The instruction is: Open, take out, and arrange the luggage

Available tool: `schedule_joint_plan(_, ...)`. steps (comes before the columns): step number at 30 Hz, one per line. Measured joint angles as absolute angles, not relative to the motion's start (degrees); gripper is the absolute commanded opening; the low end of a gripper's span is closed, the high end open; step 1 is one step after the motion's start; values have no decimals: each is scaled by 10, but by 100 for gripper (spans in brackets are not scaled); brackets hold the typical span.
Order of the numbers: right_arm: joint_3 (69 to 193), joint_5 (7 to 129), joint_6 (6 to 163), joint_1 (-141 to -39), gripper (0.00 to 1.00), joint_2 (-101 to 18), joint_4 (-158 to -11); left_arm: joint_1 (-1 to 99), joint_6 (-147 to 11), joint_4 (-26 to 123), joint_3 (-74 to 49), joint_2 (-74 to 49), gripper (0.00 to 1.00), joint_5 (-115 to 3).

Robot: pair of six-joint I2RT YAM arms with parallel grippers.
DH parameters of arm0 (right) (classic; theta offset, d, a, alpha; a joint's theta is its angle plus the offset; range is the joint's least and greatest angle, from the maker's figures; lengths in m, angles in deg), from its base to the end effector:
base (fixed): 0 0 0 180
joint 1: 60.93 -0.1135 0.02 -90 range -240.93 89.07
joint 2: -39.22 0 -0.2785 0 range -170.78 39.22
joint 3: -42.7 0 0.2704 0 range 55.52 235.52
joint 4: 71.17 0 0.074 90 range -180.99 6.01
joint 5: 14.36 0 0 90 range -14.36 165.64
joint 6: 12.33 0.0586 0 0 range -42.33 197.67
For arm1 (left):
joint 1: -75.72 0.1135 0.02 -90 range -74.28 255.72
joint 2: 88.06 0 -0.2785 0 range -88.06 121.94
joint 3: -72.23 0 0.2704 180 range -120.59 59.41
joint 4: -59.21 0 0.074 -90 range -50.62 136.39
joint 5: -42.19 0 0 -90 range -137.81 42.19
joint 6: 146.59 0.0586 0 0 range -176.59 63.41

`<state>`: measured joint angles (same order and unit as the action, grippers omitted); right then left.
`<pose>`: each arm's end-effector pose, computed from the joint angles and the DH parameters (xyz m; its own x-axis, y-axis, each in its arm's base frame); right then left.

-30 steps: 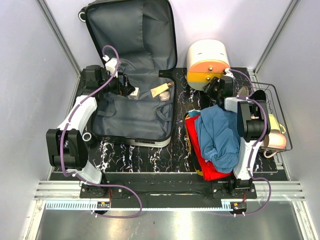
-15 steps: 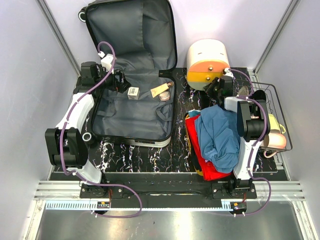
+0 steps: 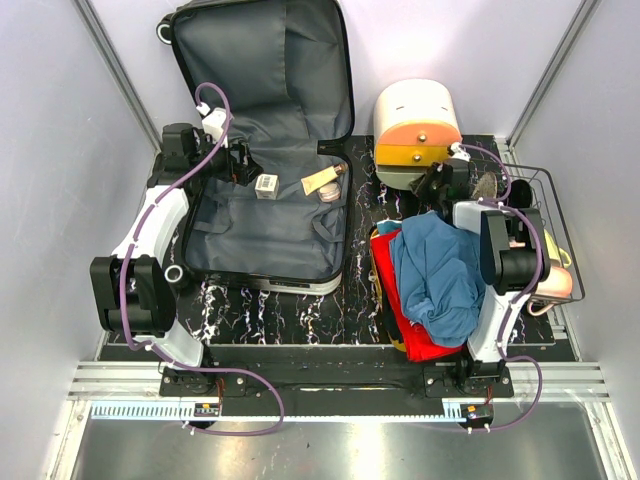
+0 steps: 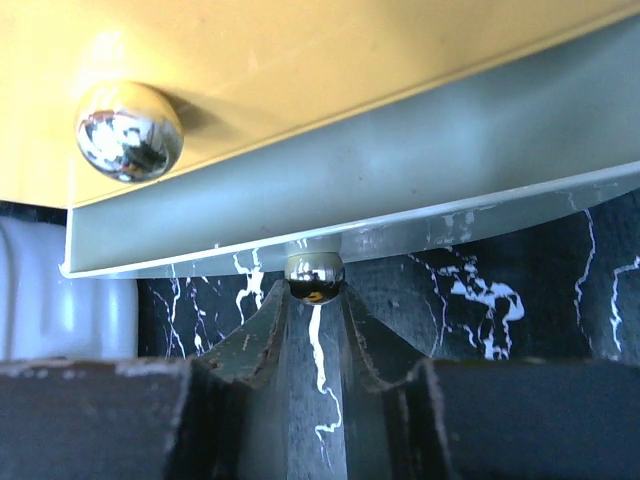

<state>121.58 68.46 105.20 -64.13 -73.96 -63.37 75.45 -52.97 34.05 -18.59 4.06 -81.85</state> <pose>0.4701 0.0336 0.1582 -0.4723 0.4329 -0.7678 0.0578 0.8844 0.4631 0.4102 -0.0347 0.3311 -0.4128 0.0543 -0.9092 0.5322 0.8245 -0.1924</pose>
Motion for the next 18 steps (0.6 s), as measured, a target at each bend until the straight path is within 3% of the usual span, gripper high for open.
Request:
schedule_joint_plan(1,1210,685,1050,-641,29,-734,-637,754,-532,341,-186,41,97,-819)
schedule_joint_plan(6,1181,675,1039,-641,43,-692,-650,754,-537,345,-186,41,97,-822)
schedule_joint_plan(18,1172,670,1005,-641,40,-600,-651,754,-539,350,-186,41,96,-834)
